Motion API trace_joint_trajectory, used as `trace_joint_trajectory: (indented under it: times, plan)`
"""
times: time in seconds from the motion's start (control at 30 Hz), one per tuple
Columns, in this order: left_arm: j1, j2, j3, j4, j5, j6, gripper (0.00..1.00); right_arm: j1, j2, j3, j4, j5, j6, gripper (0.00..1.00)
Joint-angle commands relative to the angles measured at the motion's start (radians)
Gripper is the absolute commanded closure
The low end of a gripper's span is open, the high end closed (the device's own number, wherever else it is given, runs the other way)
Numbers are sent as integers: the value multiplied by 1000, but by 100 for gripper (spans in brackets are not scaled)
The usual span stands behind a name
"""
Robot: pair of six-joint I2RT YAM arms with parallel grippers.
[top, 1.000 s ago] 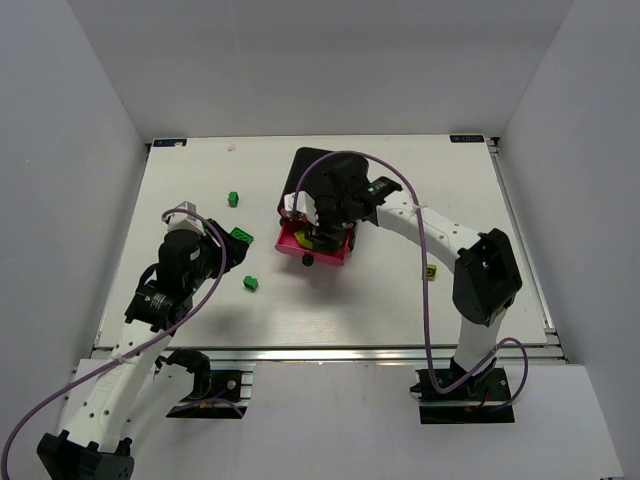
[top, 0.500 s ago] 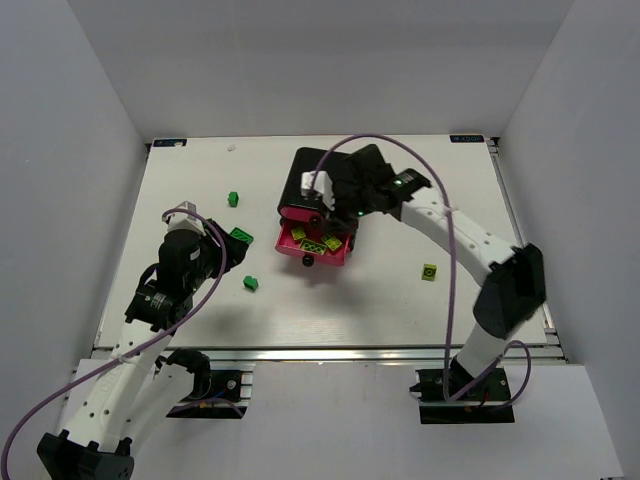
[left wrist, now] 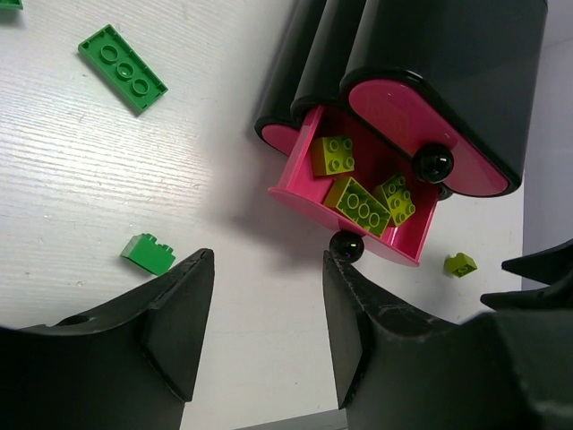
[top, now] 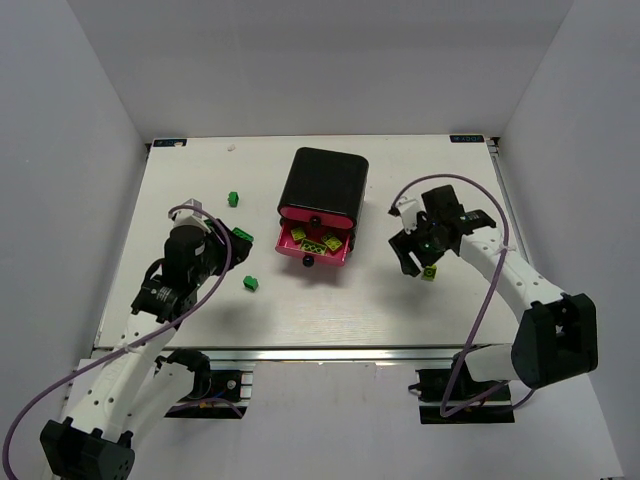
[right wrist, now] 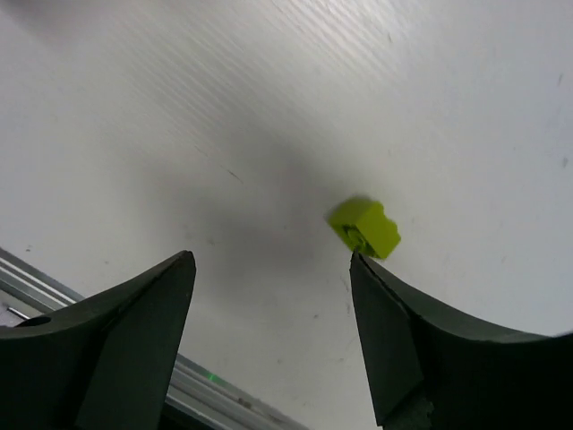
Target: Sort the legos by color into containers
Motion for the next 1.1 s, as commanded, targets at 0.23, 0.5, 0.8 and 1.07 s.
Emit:
trace_joint_trajectory:
  times: [0.23,0.5,0.8,1.07]
  plan:
    - [3,9,-3,40,38,18,38,-117,114,-27,35,286,269,34]
    - [3,-25,3,1,20,7,38,-159,223,53,48,129,488,31]
    - [3,-33,17,-20,6,-4,38,-186,350,113,35,149,533,35]
    - [3,-39,12,-23,1,-5,38,-197,338,82,15,180,533,37]
